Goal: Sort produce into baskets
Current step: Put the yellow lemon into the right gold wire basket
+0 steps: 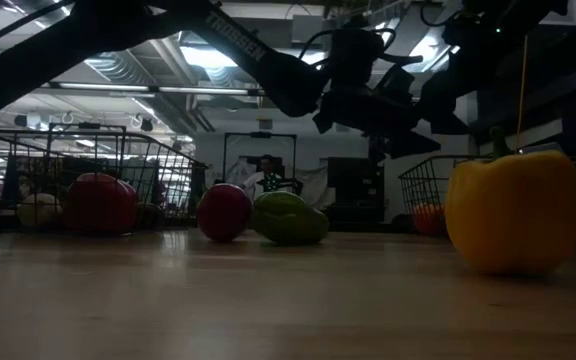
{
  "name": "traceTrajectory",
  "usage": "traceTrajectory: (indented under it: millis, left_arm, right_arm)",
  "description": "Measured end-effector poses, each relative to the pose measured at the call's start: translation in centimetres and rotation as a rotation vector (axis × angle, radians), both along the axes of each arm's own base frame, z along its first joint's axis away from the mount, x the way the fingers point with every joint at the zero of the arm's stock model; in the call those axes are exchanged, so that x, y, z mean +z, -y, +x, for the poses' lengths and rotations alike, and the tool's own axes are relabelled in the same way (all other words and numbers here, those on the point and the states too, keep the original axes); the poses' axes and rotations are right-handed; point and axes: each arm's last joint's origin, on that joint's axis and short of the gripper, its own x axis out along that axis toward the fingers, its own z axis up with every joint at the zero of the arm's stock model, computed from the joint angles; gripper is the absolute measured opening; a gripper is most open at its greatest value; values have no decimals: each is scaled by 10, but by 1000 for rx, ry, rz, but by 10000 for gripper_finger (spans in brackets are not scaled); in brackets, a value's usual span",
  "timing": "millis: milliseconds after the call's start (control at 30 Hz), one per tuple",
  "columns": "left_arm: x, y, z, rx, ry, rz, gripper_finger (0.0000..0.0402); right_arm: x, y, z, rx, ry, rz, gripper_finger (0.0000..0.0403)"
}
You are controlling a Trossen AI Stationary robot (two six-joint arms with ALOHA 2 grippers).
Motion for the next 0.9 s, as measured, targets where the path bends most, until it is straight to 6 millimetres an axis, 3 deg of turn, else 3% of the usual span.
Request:
traceTrajectory:
  millis: [267,500,700,900]
  left_arm:
    - [5,-9,-3,15,9,-3,276]
    - [44,-32,-19,65,4,-15,276]
    - [71,-45,-46,61,-257,103,276]
    - [102,-51,-88,51,-520,88,276]
  right_arm:
    - [-1,-1,0,0,-7,10,209]
    - [-3,-2,-2,-6,-31,31,209]
    - [-5,-2,-2,-14,-45,39,209]
    - [-5,-2,-2,-13,-45,40,209]
